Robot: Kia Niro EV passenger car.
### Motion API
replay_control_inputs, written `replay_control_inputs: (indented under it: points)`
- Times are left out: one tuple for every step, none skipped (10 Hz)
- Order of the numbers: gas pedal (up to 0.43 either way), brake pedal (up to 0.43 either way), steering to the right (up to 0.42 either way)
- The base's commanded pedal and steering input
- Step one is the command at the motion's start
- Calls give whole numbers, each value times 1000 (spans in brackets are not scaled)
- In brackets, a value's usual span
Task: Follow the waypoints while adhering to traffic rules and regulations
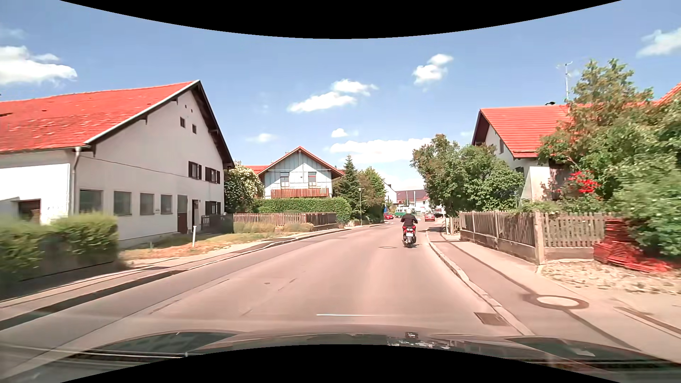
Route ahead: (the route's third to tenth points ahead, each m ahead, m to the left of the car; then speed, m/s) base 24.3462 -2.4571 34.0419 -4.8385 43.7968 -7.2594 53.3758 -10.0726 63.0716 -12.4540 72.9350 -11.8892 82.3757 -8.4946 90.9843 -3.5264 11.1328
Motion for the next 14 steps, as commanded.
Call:
replay_control_inputs:
  points:
    - [189,12,59]
    - [189,12,57]
    - [177,12,53]
    - [157,12,50]
    - [150,12,49]
    - [110,12,49]
    - [79,12,48]
    - [59,12,46]
    - [59,12,39]
    - [59,6,35]
    - [59,12,34]
    - [59,12,34]
    - [59,12,38]
    - [59,12,41]
